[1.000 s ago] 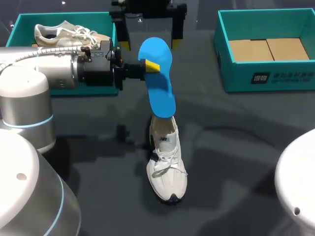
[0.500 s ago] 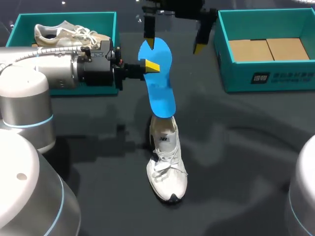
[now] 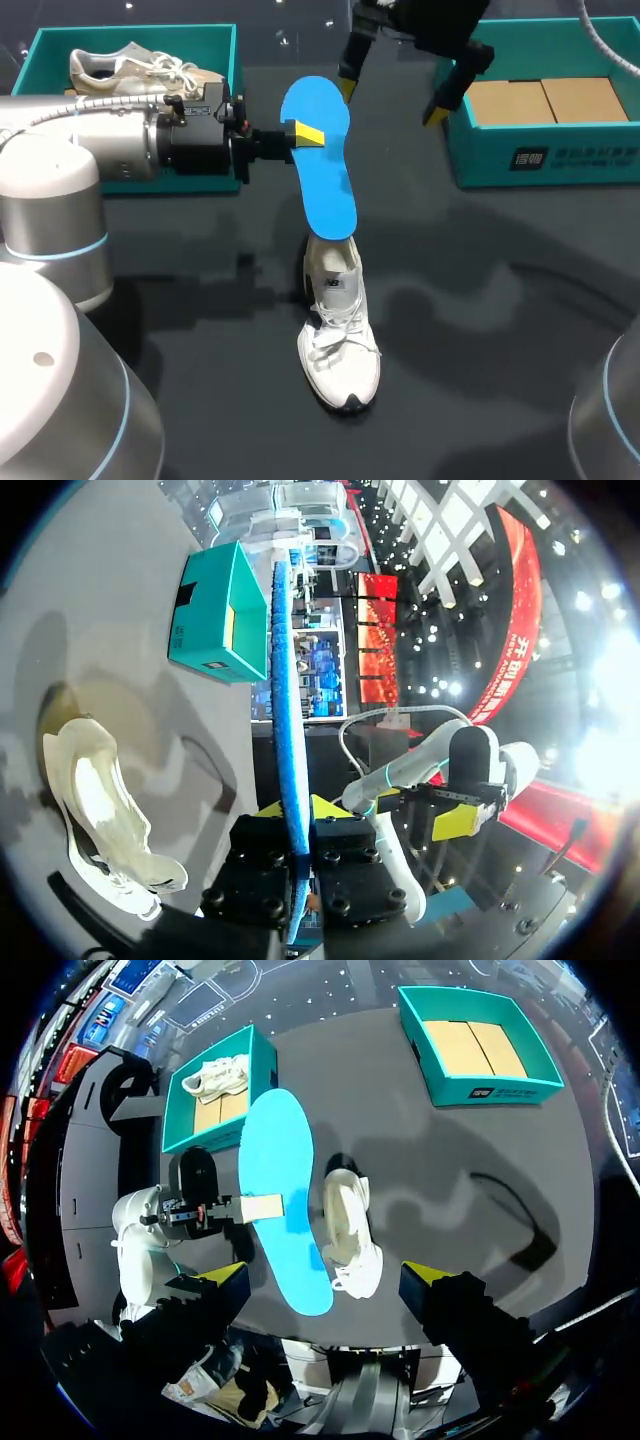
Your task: Take the shoe out of the shoebox, open the shoe tongue, remove and reinsert the insole, then place the shoe into the shoebox
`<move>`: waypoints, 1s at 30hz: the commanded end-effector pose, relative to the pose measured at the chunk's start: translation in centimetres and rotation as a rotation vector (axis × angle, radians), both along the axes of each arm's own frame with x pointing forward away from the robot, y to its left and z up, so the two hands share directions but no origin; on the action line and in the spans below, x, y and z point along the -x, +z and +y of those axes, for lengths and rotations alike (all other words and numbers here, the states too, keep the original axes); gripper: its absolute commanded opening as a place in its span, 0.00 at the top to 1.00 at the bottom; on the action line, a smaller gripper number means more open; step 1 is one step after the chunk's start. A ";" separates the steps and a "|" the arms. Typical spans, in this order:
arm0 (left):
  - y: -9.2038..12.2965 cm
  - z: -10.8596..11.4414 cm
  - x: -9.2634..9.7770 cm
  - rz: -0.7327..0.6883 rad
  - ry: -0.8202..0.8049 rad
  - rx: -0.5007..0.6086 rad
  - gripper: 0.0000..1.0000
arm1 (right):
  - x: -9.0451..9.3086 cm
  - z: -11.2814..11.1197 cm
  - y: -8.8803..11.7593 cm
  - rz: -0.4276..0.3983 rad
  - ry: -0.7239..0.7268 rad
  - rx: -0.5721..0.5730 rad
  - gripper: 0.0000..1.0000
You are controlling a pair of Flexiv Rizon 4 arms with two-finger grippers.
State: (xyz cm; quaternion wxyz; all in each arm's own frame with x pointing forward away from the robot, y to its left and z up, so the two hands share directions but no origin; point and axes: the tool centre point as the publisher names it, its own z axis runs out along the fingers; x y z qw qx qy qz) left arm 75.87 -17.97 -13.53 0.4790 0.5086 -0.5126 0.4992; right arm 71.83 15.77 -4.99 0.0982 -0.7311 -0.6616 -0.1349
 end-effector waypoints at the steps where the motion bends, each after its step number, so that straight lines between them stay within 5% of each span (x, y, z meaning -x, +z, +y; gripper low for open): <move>1: -0.1 -0.1 0.0 0.000 0.001 0.001 1.00 | 0.4 -0.6 -0.9 -0.068 0.026 -0.544 0.00; 30: -0.1 -0.1 0.0 0.000 0.001 0.001 1.00 | 1.6 -2.5 -6.5 -0.137 0.050 -1.106 0.00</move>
